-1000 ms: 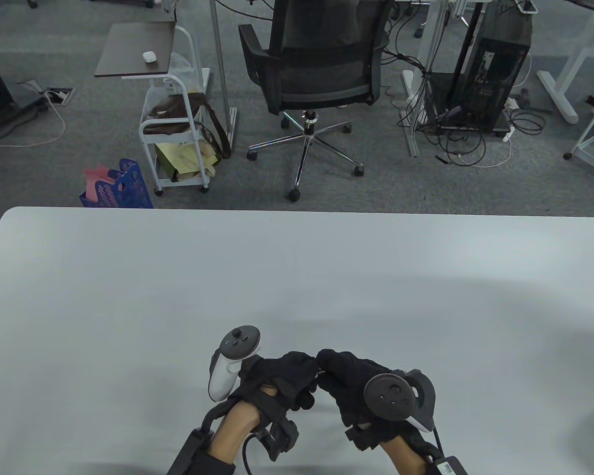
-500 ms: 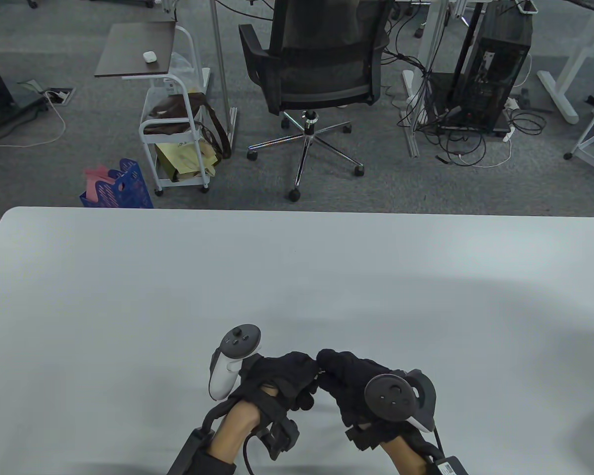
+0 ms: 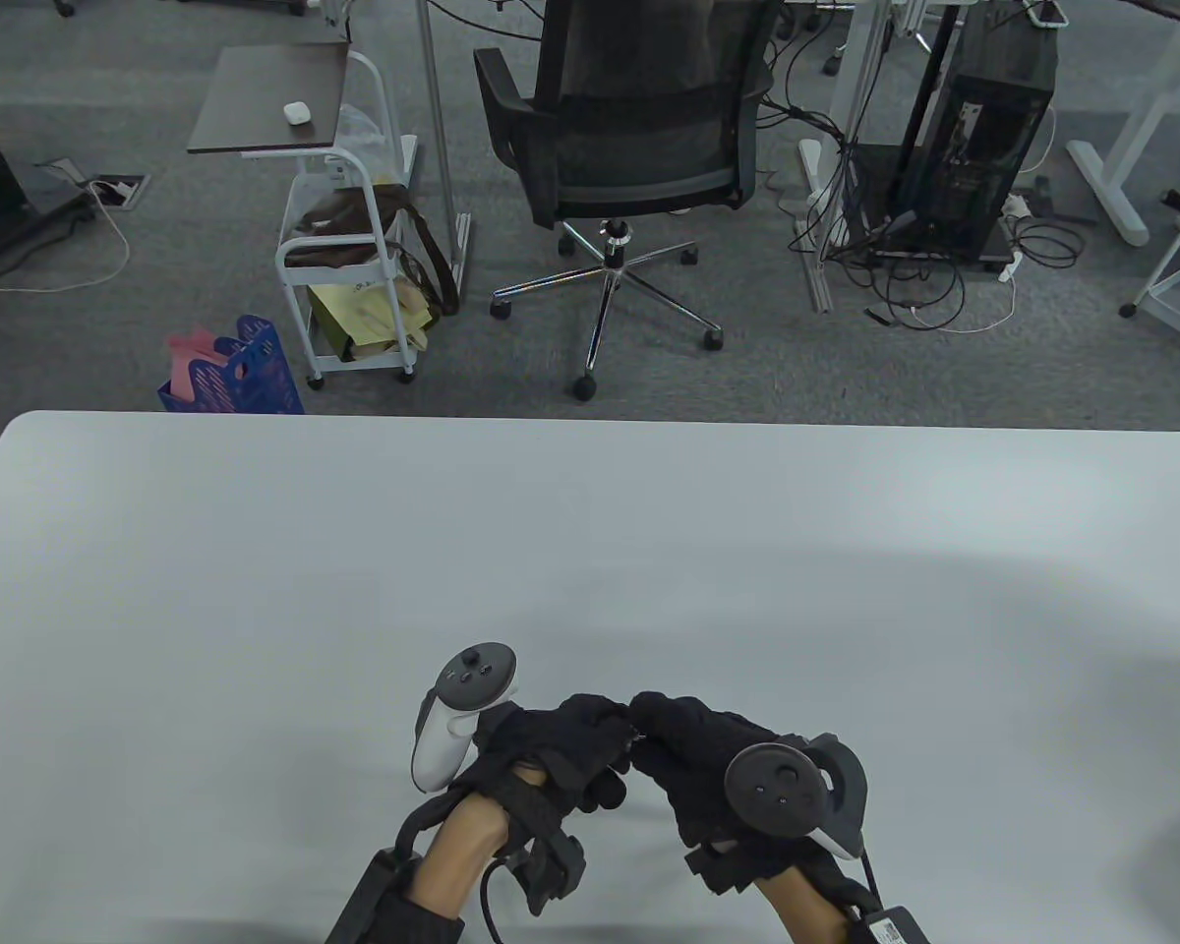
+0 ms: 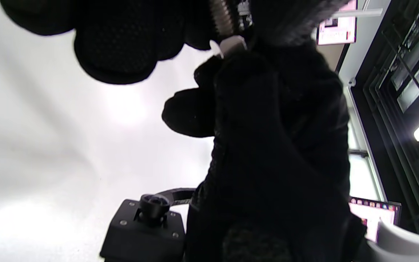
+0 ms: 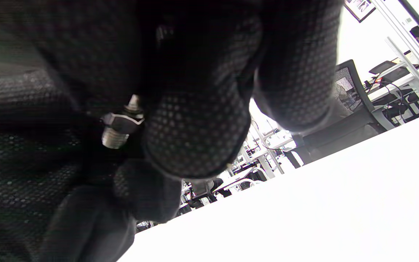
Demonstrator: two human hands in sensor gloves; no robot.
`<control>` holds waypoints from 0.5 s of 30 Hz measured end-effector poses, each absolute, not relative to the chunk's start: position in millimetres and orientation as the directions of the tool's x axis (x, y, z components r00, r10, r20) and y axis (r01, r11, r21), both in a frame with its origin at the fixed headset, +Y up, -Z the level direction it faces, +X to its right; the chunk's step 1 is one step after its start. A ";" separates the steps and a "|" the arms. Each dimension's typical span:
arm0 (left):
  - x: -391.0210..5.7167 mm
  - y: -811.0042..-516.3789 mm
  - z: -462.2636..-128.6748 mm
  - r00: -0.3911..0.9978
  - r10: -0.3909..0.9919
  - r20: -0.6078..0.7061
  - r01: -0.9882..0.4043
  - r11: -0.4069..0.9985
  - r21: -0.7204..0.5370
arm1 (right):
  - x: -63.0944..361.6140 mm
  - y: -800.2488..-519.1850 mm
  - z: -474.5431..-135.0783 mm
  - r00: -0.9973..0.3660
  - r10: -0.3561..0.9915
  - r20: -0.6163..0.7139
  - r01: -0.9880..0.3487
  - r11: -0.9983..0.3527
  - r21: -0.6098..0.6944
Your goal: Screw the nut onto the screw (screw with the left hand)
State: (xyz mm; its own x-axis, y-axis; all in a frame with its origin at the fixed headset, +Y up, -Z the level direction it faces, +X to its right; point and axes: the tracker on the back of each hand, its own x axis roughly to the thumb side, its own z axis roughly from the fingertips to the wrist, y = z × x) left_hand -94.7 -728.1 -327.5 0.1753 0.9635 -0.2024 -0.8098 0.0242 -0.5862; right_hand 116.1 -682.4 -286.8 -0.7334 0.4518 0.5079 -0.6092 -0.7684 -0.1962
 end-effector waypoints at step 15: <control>-94.0 -726.0 -327.8 0.194 0.965 -0.177 -0.812 0.056 -0.581 | 116.8 -682.1 -286.5 -0.735 0.450 0.508 -0.608 -0.769 -0.198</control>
State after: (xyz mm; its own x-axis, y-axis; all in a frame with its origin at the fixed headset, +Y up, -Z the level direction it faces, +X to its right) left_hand -94.0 -726.0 -327.8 0.1936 0.9649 -0.1773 -0.8120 0.0561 -0.5810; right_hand 116.8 -682.1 -286.5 -0.7347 0.4500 0.5077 -0.6079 -0.7689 -0.1981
